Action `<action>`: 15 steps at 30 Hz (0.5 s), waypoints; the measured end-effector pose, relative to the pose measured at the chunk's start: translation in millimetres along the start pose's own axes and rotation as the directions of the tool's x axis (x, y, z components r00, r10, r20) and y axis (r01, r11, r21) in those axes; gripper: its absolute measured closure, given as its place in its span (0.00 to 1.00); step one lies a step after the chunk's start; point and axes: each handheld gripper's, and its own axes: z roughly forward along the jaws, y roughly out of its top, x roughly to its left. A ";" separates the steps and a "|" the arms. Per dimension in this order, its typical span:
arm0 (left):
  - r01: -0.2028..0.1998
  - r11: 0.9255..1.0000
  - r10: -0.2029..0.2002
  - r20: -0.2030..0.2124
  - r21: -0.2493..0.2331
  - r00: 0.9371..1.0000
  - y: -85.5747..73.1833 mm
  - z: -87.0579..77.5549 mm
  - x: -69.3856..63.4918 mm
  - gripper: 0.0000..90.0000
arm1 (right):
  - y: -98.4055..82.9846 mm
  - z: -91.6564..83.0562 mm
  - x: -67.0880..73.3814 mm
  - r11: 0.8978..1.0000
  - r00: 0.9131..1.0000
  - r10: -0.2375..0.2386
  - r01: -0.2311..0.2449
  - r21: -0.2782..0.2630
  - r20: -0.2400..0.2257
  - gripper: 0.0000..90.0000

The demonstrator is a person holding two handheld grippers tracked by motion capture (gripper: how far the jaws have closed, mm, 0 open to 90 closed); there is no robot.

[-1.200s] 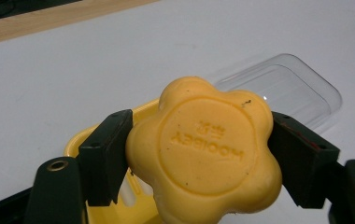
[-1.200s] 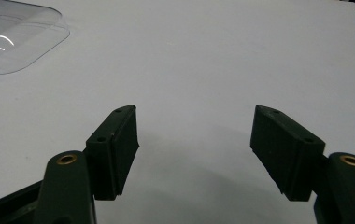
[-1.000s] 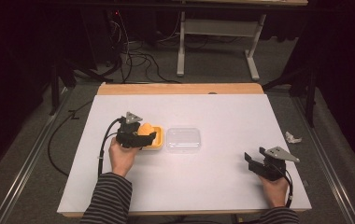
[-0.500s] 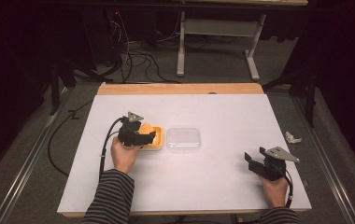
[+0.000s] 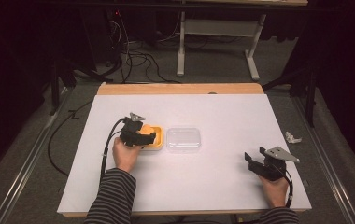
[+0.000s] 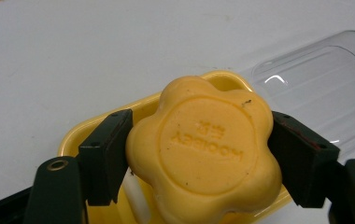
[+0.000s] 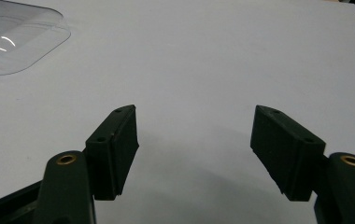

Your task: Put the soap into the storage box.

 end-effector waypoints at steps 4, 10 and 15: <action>0.002 1.000 -0.002 0.003 0.001 1.000 0.0 0.5 0.6 0.30 | 0.0 0.0 0.4 1.000 1.000 -0.001 0.001 0.000 0.003 0.36; 0.004 1.000 -0.004 -0.003 0.011 1.000 -0.6 3.9 2.4 0.30 | 0.0 -0.2 0.4 1.000 1.000 -0.001 0.001 -0.001 0.004 0.36; 0.013 1.000 -0.013 -0.009 0.026 1.000 -1.7 8.8 3.3 0.30 | 0.0 0.1 0.5 1.000 1.000 -0.001 0.001 0.001 0.004 0.36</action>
